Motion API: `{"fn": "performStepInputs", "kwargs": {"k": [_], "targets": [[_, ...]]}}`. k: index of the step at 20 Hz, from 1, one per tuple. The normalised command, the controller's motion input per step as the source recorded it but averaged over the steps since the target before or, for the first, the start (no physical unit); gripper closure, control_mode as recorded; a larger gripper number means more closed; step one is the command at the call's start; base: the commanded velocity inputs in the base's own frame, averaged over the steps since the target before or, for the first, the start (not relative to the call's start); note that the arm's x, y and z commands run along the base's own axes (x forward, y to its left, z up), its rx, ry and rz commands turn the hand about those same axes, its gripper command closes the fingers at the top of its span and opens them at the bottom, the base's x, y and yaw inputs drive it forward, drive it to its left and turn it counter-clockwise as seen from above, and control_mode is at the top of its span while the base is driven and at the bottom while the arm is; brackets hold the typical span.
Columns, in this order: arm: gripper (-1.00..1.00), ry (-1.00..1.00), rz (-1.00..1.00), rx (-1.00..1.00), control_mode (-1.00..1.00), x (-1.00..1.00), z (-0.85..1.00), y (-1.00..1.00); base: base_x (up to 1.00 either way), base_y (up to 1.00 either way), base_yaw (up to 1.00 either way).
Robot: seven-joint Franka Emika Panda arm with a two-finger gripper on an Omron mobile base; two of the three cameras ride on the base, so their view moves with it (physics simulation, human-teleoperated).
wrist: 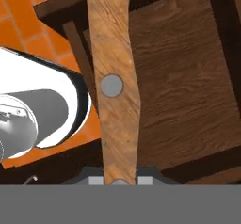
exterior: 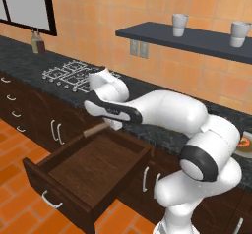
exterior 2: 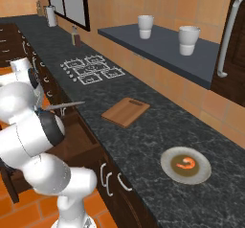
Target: Pick up the knife from the drawer and place it on the cutting board. Then place the meat from the plate to the cutting board.
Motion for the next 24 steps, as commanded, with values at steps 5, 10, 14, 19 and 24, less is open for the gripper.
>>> {"fn": "performStepInputs", "kwargs": {"k": [5,10,14,19,24], "targets": [[1.00,0.04,0.56,0.02,-1.00,0.01,0.06,-0.86,0.00,0.00,0.00],[1.00,0.10,0.57,0.00,-1.00,0.01,0.00,-0.73,0.00,0.00,0.00],[1.00,0.20,0.40,0.00,-1.00,0.28,0.00,-0.34,0.00,0.00,0.00],[1.00,0.03,0.07,0.02,-1.00,0.47,0.00,-0.40,0.00,0.00,0.00],[1.00,-0.04,-0.13,0.00,-1.00,0.44,-0.10,-0.23,0.00,0.00,0.00]]}}
